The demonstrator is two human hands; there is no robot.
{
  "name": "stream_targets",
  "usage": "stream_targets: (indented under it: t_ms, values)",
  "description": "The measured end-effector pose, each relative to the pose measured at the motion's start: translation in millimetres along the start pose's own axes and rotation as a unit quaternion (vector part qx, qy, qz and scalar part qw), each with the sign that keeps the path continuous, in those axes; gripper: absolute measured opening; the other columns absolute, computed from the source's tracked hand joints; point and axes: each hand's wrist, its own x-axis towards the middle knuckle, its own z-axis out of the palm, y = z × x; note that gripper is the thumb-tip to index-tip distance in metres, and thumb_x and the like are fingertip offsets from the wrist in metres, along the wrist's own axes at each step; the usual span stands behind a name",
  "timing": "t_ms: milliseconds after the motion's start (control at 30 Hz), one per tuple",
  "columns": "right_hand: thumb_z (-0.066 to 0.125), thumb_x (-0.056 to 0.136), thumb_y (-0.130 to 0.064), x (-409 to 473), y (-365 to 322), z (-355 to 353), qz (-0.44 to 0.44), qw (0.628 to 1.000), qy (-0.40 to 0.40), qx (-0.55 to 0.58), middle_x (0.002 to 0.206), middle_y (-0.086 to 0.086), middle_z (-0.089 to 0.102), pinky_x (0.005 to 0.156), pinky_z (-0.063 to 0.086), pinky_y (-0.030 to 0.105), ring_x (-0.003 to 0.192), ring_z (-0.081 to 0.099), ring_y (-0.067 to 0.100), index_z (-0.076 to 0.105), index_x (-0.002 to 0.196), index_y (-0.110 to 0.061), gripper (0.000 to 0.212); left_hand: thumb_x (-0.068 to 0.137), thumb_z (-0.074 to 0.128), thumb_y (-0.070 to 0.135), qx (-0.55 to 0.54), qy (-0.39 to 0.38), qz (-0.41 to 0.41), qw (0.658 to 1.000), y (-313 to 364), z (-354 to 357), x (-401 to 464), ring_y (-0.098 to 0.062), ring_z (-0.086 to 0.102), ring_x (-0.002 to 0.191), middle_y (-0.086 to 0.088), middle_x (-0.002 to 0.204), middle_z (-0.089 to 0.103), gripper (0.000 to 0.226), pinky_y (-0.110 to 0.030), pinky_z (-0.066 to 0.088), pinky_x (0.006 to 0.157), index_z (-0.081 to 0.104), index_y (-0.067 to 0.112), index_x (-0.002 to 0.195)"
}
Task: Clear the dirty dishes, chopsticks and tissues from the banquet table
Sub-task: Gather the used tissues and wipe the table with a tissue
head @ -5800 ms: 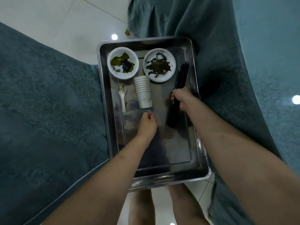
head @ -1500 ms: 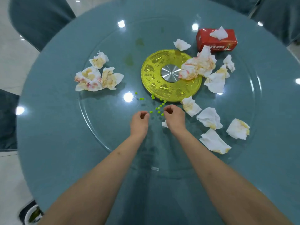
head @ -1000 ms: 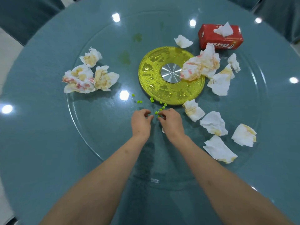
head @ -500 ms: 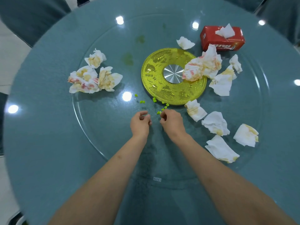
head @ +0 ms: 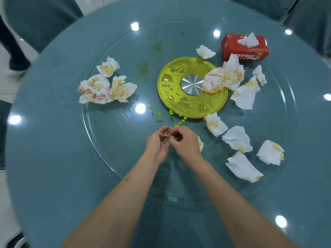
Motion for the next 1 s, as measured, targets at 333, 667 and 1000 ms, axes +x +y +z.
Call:
stream_targets:
  t_ms: [333, 667, 1000]
  values:
    - [0.071, 0.09, -0.005, 11, 18, -12, 0.064, 0.996, 0.061, 0.007, 0.093, -0.001, 0.071, 0.082, 0.054, 0.025, 0.083, 0.066, 0.009, 0.071, 0.106, -0.014, 0.018, 0.113, 0.032, 0.025, -0.025, -0.007, -0.007, 1.0, -4, -5, 1, -0.03, 0.07, 0.097, -0.021, 0.107, 0.07, 0.04, -0.033, 0.06, 0.085, 0.057, -0.005, 0.123]
    - [0.065, 0.094, -0.013, 26, 39, -4, 0.047, 0.972, -0.039, -0.227, 0.11, 0.013, 0.066, 0.087, 0.046, 0.032, 0.1, 0.064, 0.029, 0.076, 0.114, -0.01, 0.022, 0.113, 0.028, 0.033, -0.012, -0.004, -0.005, 1.0, -6, -7, 3, -0.031, 0.068, 0.108, -0.021, 0.118, 0.068, 0.049, -0.034, 0.057, 0.09, 0.054, -0.005, 0.131]
    - [0.07, 0.083, -0.003, 9, 0, 2, 0.042, 0.999, -0.014, 0.005, 0.082, -0.006, 0.074, 0.077, 0.054, 0.02, 0.079, 0.068, 0.007, 0.074, 0.089, -0.016, 0.016, 0.113, 0.028, 0.031, -0.013, 0.01, -0.011, 1.0, -5, -4, 6, -0.028, 0.067, 0.099, -0.019, 0.109, 0.069, 0.046, -0.041, 0.051, 0.104, 0.058, -0.003, 0.122]
